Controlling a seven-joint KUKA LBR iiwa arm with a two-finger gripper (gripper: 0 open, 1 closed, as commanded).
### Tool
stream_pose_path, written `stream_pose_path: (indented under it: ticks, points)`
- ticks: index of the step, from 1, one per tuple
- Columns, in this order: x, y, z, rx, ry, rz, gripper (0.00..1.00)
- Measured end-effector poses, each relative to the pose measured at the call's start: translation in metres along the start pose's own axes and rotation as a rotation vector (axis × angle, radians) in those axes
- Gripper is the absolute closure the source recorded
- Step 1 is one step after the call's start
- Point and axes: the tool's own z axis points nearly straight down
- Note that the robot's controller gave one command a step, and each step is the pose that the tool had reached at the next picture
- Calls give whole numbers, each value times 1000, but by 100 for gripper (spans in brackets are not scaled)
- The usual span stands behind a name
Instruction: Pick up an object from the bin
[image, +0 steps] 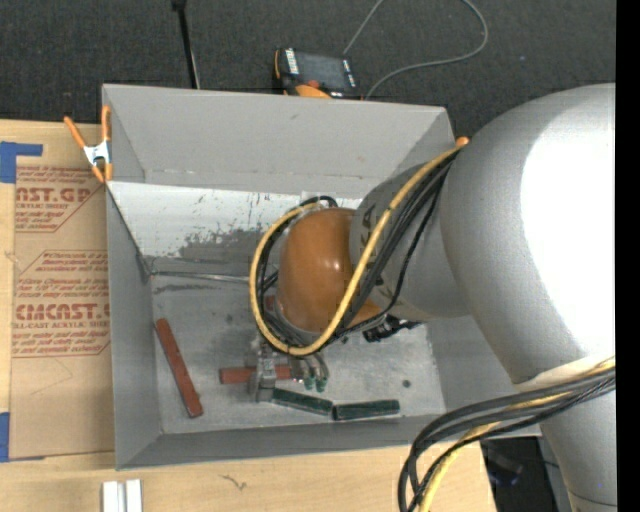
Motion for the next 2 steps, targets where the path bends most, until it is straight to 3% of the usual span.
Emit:
stream_pose_path:
  ticks: [1, 2]
  points:
    - [-6, 7, -104, -1, -10, 7, 100]
    - [-24, 16, -37, 3, 3, -58, 100]
